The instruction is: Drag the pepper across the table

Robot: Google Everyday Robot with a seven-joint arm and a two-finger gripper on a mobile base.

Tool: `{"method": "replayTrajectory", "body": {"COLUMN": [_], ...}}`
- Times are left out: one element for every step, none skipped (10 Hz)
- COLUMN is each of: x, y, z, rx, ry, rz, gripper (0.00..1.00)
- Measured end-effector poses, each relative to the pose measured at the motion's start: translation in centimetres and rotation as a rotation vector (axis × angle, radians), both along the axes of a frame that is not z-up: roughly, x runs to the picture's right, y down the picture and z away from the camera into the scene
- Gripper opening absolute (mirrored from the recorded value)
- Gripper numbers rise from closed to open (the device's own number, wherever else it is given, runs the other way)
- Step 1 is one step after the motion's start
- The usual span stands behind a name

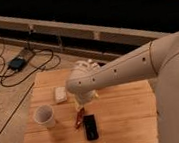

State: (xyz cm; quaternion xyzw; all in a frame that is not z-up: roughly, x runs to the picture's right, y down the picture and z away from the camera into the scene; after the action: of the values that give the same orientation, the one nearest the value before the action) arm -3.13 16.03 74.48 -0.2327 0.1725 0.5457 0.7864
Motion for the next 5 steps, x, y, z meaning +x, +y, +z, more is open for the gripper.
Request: {"method": "replayTrajectory", "body": {"x": [-0.7,-1.3,-1.6,-1.9,-2.2], "y": [0.8,1.6,1.9,2.2,2.3], "z": [-0.5,-1.0,-1.1,-1.0,-0.8], "rx": [-0.010,-0.018,-0.021,-0.024,-0.025], "ry": [-0.010,-0.019,-0.023,-0.029,-0.033], "rz": [0.000,-0.002,-0.005,-0.007,-0.007], "gripper": [0.72,0.72,0.72,0.72,0.72]}}
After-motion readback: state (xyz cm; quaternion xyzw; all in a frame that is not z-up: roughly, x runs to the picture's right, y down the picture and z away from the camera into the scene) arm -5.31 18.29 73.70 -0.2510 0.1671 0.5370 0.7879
